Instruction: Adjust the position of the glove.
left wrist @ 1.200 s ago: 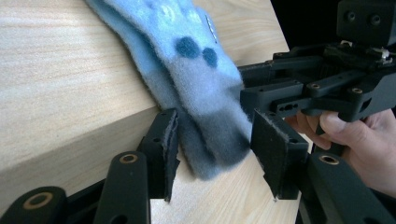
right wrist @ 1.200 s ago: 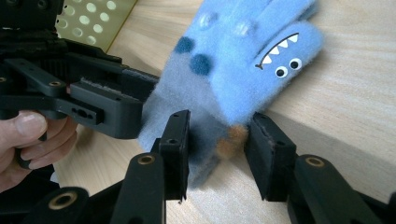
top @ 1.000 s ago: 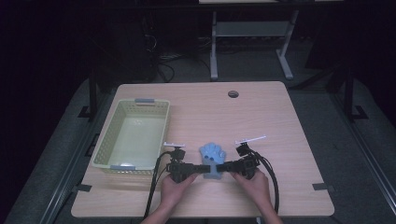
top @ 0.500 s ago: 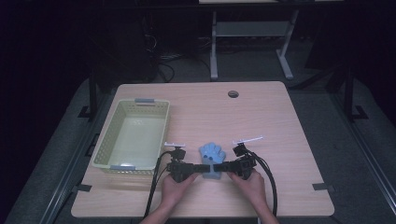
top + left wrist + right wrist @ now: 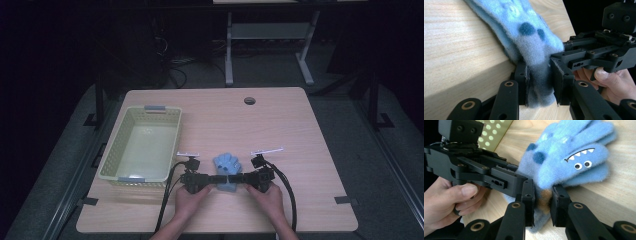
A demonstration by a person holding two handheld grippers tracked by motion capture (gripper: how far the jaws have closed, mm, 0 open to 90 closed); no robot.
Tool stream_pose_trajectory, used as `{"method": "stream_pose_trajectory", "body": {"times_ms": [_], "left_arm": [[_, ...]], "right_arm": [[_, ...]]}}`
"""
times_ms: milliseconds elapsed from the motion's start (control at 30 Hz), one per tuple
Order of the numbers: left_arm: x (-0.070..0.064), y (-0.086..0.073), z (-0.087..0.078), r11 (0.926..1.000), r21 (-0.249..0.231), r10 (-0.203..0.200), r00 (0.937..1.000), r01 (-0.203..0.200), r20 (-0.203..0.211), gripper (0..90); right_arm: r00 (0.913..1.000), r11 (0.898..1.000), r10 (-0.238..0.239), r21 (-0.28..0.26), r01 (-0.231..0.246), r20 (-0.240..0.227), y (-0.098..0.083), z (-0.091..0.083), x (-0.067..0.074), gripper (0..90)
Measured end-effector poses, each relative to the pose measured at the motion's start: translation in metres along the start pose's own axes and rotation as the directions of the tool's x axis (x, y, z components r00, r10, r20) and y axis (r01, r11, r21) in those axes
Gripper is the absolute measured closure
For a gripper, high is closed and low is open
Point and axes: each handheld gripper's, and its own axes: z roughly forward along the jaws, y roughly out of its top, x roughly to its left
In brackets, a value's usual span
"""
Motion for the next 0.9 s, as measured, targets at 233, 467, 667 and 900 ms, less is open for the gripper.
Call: {"method": "stream_pose_trajectory", "body": {"times_ms": [233, 467, 667, 900], "left_arm": [[-0.004, 0.005, 0.004, 0.9998, 0.012, 0.016, 0.9998, -0.016, 0.015, 71.6], [-0.009, 0.009, 0.004, 0.9996, 0.021, 0.018, 0.9990, -0.019, 0.041, 73.5], [-0.017, 0.014, 0.001, 0.9978, 0.025, 0.060, 0.9974, -0.061, 0.040, 74.4], [-0.030, 0.021, -0.007, 0.9941, 0.009, 0.107, 0.9933, -0.108, 0.043, 74.7]], "right_arm": [[0.9999, 1.000, -0.009, -0.011, 0.009, 0.010, 0.001, -0.007, 0.000, 77.1], [0.9999, 0.999, -0.016, -0.032, 0.016, 0.006, 0.001, -0.014, 0.001, 77.3], [0.9997, 0.998, -0.023, -0.051, 0.022, -0.001, 0.003, -0.021, 0.005, 77.4], [0.9991, 0.995, -0.041, -0.087, 0.040, -0.013, 0.009, -0.033, 0.016, 77.5]]}}
